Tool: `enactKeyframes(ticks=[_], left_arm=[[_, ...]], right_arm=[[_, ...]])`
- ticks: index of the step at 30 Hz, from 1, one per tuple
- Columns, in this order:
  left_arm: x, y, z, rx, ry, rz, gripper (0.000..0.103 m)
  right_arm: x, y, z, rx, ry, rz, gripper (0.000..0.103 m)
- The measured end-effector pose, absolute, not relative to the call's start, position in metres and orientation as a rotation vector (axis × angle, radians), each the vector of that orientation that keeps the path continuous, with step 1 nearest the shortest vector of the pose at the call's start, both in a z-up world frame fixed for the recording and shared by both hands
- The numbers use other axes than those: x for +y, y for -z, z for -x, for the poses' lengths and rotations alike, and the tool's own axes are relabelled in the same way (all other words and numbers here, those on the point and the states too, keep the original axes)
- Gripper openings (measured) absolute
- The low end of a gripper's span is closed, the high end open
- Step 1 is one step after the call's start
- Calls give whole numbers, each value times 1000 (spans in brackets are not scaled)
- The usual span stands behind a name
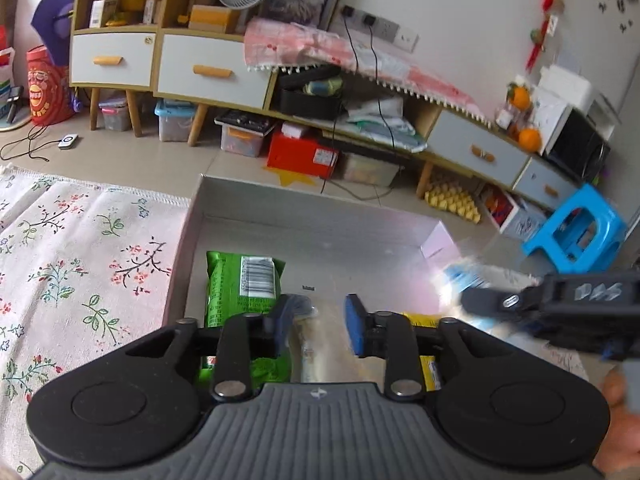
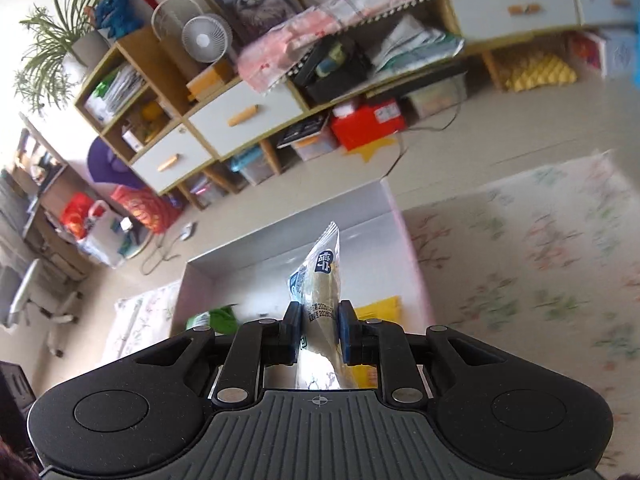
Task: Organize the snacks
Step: 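Lower both bread bags into the pink box beside the green pack and open both tools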
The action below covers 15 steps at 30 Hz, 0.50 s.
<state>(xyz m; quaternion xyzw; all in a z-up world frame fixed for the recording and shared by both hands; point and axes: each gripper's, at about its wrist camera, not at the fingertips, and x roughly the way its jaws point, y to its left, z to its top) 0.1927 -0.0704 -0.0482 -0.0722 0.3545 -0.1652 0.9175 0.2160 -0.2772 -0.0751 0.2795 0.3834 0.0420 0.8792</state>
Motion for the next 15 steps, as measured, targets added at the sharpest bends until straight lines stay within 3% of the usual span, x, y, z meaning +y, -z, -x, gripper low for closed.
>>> enactKeyframes(ticks=[3,9,11,15], left_arm=[[-74,45,-192,742,342,128,31],[-73,33,-184,776,346,141,33],[-73,27,-179,784,338,126,39],[-71,14,-163,797,294,81,63]], right_arm=[[-266,85,-218,828,-95,-619,30],[-258,74,-212,887,-140,-601,30],[-257,68,-207,911,-146,-607,30],[-253,46,-188,931,-151,-556,30]])
